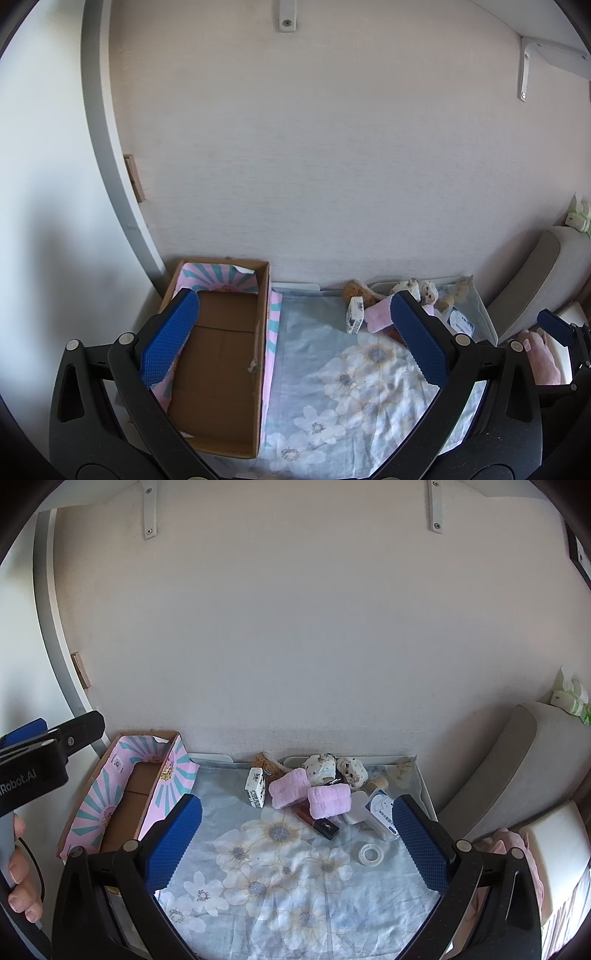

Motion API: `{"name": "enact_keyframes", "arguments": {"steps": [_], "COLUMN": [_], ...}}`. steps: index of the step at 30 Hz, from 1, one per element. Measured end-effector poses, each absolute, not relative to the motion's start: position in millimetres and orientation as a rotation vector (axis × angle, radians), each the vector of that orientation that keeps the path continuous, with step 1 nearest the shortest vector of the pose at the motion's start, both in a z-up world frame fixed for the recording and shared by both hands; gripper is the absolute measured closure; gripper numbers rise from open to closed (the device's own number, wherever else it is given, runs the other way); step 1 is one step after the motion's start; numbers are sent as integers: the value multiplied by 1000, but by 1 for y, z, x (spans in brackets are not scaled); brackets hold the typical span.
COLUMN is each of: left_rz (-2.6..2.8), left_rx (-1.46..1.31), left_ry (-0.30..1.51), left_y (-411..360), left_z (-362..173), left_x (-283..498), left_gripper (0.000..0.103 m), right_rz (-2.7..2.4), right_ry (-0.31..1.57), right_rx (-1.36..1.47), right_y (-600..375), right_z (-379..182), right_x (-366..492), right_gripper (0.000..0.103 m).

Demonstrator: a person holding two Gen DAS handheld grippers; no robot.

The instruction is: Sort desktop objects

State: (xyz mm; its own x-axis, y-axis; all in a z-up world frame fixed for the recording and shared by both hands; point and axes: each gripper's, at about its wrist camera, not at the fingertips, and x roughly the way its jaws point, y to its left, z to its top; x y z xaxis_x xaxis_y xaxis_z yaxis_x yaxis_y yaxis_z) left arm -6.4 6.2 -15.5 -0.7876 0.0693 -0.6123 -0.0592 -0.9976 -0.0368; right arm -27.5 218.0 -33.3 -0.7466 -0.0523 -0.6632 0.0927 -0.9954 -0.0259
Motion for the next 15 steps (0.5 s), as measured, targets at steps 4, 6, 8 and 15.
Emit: {"name": "enact_keyframes", "arguments": {"steps": [4,6,8,15], "left_rz": [2907,2906,2907,2911], "left_rx": [-997,-997,-997,-997], "left_ry": [-25,-24,-25,-28], "left_y": [7,8,8,8], "left_z": [-16,-16,-16,-16], "left_x": [-6,-6,-6,-6], "left_gripper": [0,0,0,0], "right_rz": [-2864,-2864,-2863,-2866], "right_ry": [86,87,85,83], "right_rx": [1084,1083,1081,1079], "right_y": [218,219,218,219], "right_z": [-33,-33,-33,-32], "right_x": [-27,-27,-27,-25], "right_gripper": [0,0,0,0]}}
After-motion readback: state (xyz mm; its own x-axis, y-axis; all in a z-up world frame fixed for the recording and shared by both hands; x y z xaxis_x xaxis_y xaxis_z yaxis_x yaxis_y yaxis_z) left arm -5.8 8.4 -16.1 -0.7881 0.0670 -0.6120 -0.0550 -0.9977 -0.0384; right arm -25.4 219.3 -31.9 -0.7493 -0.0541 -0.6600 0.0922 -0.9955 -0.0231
